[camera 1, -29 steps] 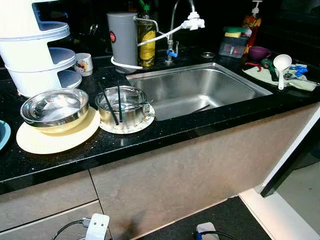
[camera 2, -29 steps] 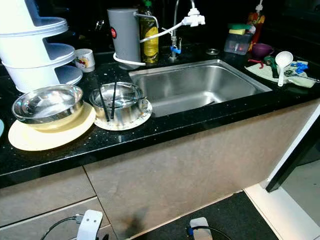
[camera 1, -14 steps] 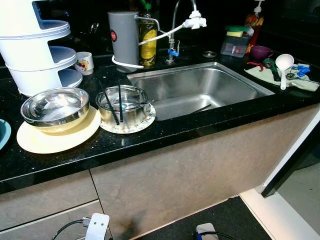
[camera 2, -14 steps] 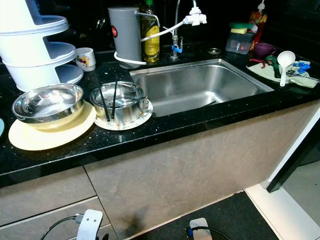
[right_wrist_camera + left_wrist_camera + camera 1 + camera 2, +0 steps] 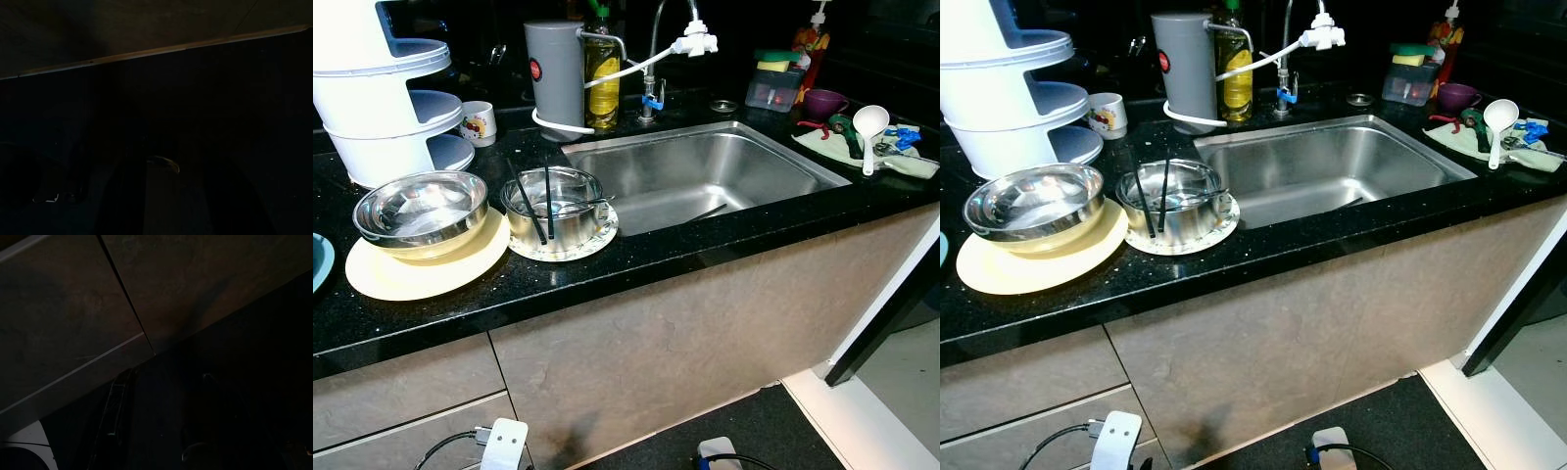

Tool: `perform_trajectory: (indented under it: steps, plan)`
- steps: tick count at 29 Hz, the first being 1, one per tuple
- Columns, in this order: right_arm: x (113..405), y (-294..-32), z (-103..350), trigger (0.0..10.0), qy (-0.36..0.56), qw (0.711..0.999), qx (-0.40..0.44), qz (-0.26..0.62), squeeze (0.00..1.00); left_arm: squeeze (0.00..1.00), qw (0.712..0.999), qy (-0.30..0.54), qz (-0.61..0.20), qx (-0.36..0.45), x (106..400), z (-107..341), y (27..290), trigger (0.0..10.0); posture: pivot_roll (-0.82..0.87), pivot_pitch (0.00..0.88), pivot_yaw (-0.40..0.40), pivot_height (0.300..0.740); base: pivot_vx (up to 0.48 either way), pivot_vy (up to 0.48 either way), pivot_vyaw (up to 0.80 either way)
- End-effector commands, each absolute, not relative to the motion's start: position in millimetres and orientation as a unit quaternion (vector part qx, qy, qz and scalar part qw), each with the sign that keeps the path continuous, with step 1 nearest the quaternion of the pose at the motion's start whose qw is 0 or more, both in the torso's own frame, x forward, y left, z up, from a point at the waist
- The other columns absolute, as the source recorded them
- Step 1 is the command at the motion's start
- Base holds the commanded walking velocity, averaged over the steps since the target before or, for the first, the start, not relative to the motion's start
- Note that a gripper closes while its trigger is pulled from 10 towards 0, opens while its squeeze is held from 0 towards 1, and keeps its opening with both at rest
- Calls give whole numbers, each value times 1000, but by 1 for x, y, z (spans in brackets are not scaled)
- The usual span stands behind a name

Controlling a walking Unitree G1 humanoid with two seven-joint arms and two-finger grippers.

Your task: Kitchen organization

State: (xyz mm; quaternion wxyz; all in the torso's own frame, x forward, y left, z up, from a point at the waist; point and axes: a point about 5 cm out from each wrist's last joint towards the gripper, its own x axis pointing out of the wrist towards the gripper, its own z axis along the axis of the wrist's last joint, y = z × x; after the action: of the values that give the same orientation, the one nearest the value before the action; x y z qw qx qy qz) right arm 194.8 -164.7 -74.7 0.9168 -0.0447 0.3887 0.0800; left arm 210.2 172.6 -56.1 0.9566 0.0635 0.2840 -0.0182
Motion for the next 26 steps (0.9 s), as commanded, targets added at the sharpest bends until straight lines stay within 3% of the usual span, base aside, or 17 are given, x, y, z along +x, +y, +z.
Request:
perform_trajectory:
  steps: [1, 15, 26]
  plan:
    - [188, -165, -79, 10000, 401, 912, -41, 76, 0, 0, 953, 293, -22, 68, 205, -60, 171, 10000, -90, 105, -16, 740, 0, 0, 0]
    - [189, -180, -77, 10000, 398, 915, -44, 54, 0, 0, 953, 292, -39, 74, 210, -59, 157, 10000, -98, 134, -11, 740, 0, 0, 0]
    - [193, -196, -73, 10000, 390, 920, -30, 16, 0, 0, 952, 292, -41, 80, 217, -56, 161, 10000, -132, 133, 5, 740, 0, 0, 0]
